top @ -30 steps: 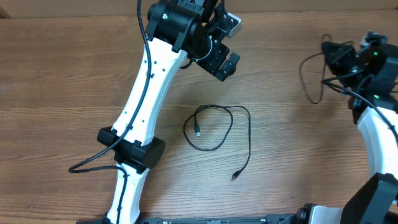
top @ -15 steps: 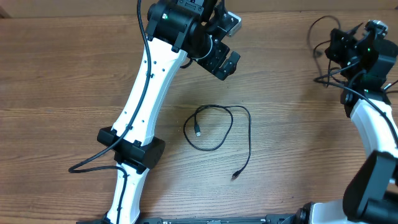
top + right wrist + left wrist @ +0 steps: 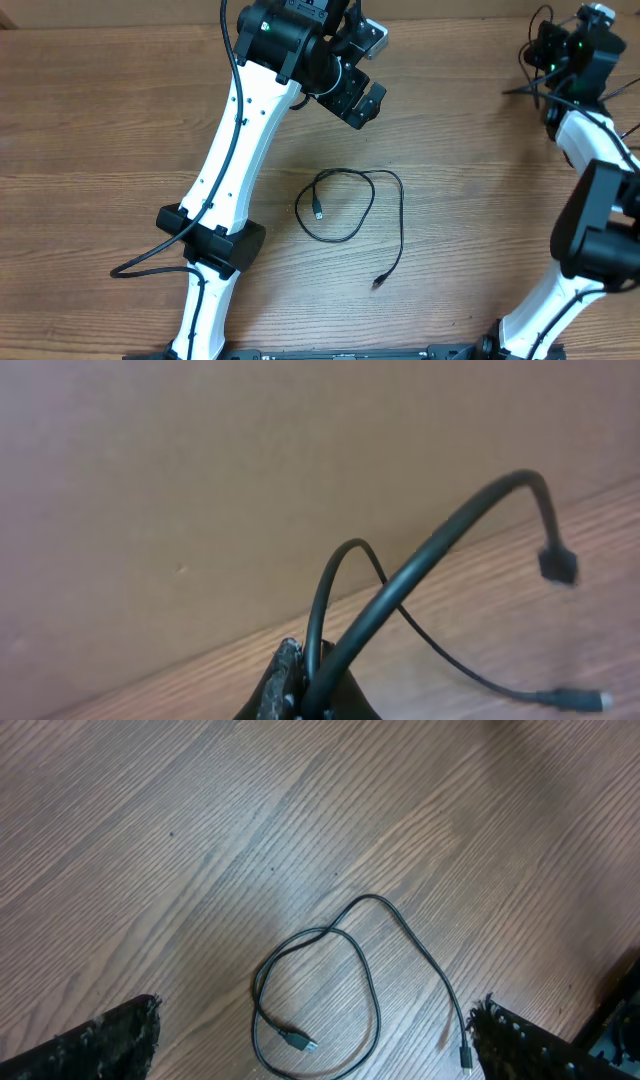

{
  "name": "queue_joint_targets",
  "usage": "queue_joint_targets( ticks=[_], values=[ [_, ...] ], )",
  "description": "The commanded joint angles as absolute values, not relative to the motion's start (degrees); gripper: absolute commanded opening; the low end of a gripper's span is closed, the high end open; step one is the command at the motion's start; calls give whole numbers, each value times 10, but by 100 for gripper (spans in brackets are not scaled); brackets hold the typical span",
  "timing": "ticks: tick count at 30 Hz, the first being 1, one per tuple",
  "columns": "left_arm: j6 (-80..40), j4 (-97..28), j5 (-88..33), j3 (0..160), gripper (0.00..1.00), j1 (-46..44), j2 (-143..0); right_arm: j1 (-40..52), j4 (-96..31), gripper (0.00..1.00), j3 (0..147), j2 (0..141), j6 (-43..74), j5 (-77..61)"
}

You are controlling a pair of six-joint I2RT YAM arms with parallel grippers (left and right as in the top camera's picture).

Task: Untangle cables

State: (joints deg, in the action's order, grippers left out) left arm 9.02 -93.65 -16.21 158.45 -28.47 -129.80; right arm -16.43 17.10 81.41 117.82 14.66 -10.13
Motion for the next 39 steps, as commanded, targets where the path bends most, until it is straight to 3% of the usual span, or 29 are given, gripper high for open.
queue_joint_targets(
  ticks=[1, 3, 4, 6, 8, 11, 12, 22, 30, 39],
  values=[
    [94, -936, -159, 1586, 99, -285, -1299, -150, 180, 6, 845, 1228, 130, -34],
    [94, -936, -159, 1586, 100, -285, -1299, -148, 179, 12, 845, 1244, 130, -6],
    [94, -936, -159, 1586, 100, -285, -1299, -147, 174, 28, 845, 1251, 130, 6],
    [94, -936, -159, 1586, 100, -285, -1299, -147, 162, 40, 845, 1251, 131, 5],
    [94, -936, -159, 1586, 100, -285, -1299, -147, 159, 69, 845, 1243, 133, 4],
    [94, -936, -159, 1586, 100, -285, -1299, -147, 135, 87, 845, 1206, 132, 4],
    [94, -936, -159, 1586, 100, -285, -1299, -147, 120, 100, 846, 1188, 132, 4],
    [94, -936, -159, 1586, 100, -285, -1299, -143, -174, 100, 849, 975, 147, 22],
    [94, -936, -159, 1586, 100, -285, -1299, -105, -494, 100, 848, 905, 317, -28],
    [94, -936, -159, 1586, 100, -285, -1299, -12, -576, 100, 808, 905, 367, -58]
  ],
)
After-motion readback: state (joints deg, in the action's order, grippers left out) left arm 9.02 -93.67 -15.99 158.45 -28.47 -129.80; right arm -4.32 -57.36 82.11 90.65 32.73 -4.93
